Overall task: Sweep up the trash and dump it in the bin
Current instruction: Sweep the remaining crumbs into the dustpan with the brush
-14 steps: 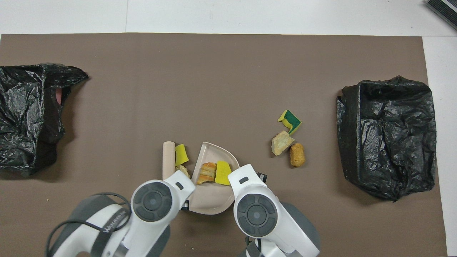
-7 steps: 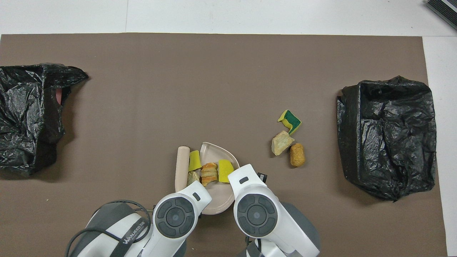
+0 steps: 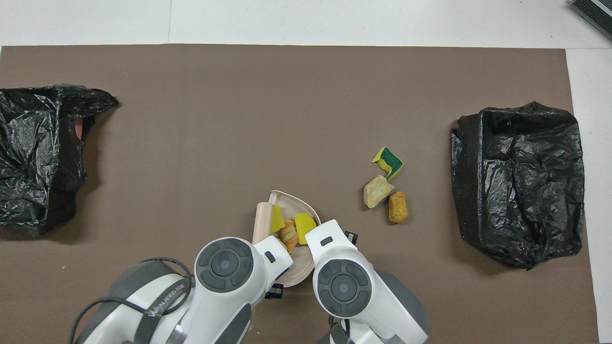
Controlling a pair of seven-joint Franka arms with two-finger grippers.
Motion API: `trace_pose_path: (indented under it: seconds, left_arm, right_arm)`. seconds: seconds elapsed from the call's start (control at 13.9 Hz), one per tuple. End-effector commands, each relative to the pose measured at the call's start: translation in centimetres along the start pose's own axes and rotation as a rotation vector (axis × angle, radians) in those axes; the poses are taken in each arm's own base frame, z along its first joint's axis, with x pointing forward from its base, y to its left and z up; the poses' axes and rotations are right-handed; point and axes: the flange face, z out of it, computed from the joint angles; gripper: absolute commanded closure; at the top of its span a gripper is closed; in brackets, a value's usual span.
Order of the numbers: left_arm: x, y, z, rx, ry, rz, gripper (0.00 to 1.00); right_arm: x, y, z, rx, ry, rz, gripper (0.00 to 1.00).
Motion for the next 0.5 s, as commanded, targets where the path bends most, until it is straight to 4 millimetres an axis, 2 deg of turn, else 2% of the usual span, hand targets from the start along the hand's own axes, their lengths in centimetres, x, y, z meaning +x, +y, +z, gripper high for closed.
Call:
trace_pose_path:
  seconds: [0.0, 0.43]
  left_arm:
    - [-0.74, -2.18, -2.71, -0.017, -0.078, 0.003, 1.0]
    - [-1.48, -2.28, -2.57, -0.003, -0.082, 0.002, 1.0]
  right_arm:
    - [-0.08, -0.06, 0.37, -0.002, 0.008, -0.011, 1.0]
    - [-0.14, 0.12, 0.16, 0.002, 0.003, -0.007, 1.0]
